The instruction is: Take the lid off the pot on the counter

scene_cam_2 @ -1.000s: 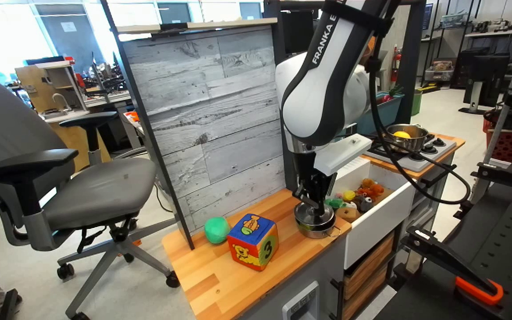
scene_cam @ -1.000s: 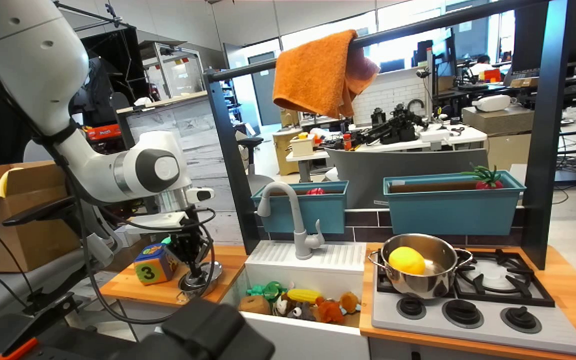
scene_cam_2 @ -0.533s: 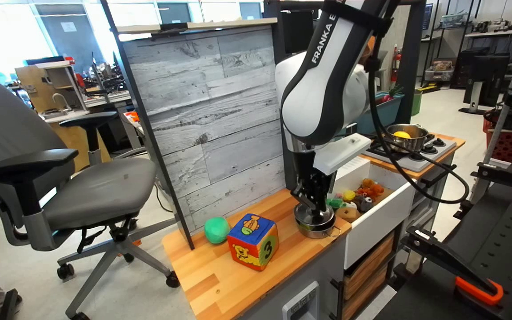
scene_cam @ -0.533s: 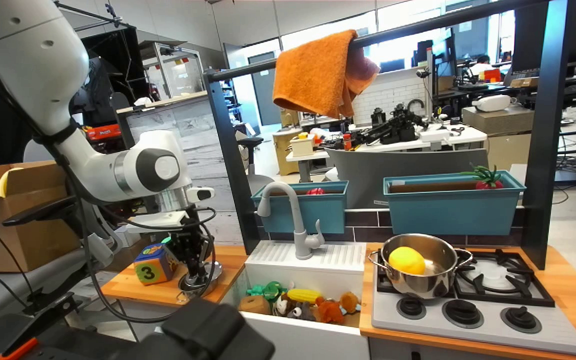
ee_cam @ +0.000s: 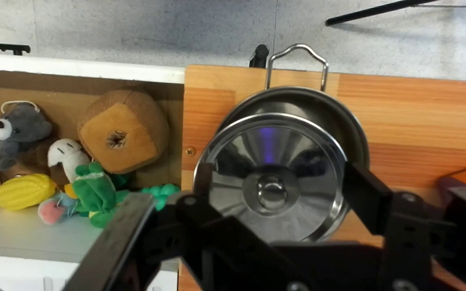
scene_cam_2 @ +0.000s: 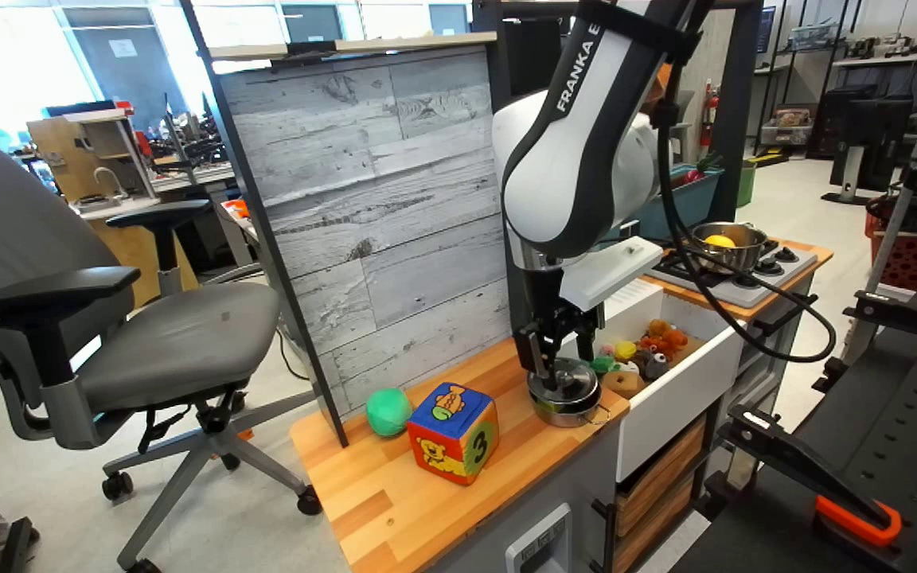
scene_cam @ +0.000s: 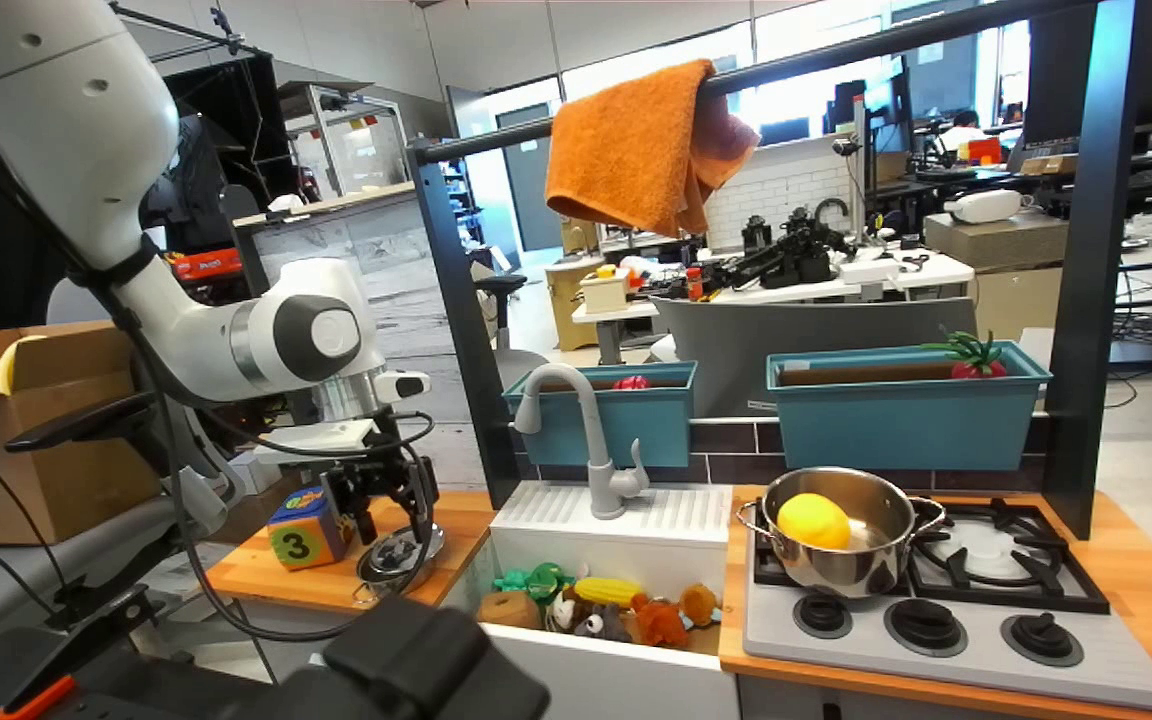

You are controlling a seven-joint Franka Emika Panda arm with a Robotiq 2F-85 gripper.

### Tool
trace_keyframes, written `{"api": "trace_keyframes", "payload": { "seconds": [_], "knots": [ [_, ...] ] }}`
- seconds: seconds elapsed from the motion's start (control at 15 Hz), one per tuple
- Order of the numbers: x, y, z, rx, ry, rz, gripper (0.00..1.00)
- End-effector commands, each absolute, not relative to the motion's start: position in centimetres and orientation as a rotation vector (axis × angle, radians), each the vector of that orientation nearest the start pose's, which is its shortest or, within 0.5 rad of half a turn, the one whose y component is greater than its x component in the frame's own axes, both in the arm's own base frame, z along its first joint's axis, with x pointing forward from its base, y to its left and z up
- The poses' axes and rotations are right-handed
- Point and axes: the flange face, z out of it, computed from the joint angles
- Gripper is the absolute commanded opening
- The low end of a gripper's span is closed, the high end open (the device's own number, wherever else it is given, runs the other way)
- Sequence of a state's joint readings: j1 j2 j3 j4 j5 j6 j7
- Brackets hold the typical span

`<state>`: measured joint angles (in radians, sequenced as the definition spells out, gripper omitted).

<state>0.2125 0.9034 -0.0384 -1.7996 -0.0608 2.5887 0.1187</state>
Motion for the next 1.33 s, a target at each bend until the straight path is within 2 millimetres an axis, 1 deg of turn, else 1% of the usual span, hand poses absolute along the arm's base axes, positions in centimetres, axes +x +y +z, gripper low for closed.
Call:
{"api": "trace_keyframes", "payload": {
  "seconds": [0.0, 0.67, 0.93, 1.13, 1.2, 1.27],
  "knots": [
    [60.9, 10.8, 3.1, -3.201, -0.243, 0.124, 1.00],
    [61.0, 10.8, 3.3, -3.191, -0.246, 0.095, 1.00],
    [61.0, 10.6, 3.2, -3.167, -0.165, 0.116, 1.00],
    [61.1, 10.4, 3.1, -3.154, -0.147, 0.118, 1.00],
    [64.9, 7.9, 2.4, -3.147, -0.149, 0.116, 1.00],
    [65.4, 7.6, 2.4, -3.146, -0.142, 0.109, 1.00]
  ]
}}
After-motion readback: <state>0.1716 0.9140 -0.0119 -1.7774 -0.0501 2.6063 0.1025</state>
